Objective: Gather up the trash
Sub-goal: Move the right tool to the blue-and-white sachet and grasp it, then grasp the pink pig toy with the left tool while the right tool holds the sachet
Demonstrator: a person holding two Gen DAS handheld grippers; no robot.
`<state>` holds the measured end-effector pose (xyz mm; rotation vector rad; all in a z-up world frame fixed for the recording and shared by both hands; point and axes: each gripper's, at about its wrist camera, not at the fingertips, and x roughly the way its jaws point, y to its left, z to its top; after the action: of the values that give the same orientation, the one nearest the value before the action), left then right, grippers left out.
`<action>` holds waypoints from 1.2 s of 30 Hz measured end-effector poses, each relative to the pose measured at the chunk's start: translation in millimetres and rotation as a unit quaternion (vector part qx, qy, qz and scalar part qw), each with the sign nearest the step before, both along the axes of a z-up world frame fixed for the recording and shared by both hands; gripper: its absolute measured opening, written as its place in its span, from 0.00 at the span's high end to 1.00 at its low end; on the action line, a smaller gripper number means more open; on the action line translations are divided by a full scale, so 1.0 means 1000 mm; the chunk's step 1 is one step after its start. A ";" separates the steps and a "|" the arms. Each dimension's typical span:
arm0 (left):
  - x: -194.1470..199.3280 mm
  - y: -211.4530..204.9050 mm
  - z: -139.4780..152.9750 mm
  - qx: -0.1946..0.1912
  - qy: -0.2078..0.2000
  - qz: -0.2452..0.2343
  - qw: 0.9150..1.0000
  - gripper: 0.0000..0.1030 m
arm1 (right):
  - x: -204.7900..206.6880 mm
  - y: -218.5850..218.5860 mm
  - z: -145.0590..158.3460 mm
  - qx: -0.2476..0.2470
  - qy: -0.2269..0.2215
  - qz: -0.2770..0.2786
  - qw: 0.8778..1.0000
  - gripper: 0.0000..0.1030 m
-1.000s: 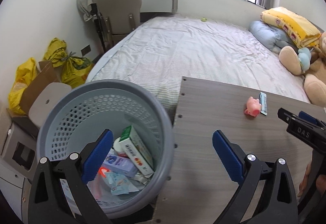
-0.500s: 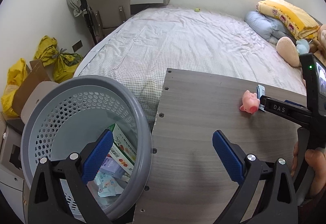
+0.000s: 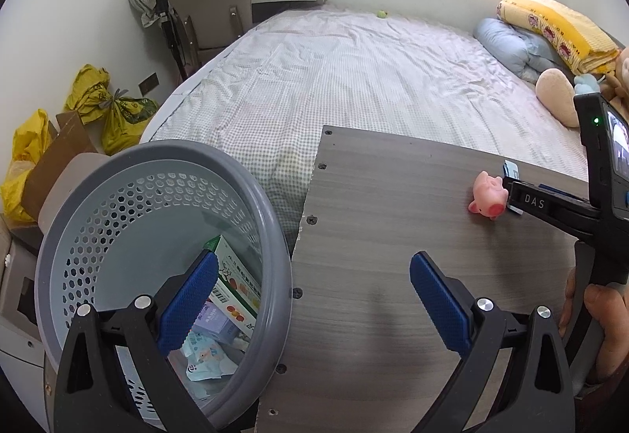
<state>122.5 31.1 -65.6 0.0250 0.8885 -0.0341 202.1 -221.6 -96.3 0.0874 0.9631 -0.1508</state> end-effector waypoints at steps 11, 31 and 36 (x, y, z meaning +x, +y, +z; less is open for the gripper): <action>0.002 -0.025 0.003 -0.002 -0.001 -0.025 1.000 0.07 | -0.025 -0.024 0.006 0.047 -0.015 -0.004 0.999 0.79; 0.050 -0.132 -0.021 0.013 0.025 -0.097 0.995 0.07 | -0.102 -0.093 0.016 0.117 -0.053 -0.037 0.991 0.79; 0.066 -0.142 -0.028 0.011 0.036 -0.103 0.994 0.09 | -0.108 -0.099 0.015 0.129 -0.059 -0.040 0.989 0.79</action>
<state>188.8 -111.3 -93.1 0.1374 0.9557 -0.2181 93.6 -320.3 -81.7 0.3698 0.8582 -0.0922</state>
